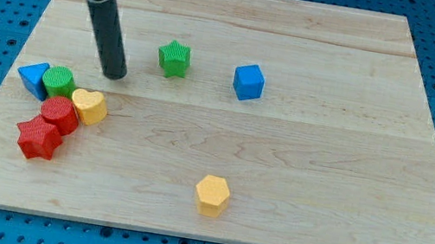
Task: Move the blue cube closer to the green star
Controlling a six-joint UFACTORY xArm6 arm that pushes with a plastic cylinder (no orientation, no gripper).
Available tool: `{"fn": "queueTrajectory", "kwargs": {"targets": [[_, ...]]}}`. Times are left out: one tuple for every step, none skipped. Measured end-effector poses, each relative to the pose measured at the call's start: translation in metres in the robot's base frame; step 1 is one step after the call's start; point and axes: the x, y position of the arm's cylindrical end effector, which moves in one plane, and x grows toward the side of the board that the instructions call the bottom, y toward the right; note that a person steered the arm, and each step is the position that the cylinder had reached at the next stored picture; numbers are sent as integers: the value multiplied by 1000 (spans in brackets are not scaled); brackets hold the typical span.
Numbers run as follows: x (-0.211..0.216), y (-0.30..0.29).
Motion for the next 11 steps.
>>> {"fn": "queueTrajectory", "kwargs": {"targets": [[0,-4],[-34,4],[-88,48],[-126,154],[-117,264],[-62,336],[-1,363],[13,291],[1,187],[-34,132],[-64,130]]}}
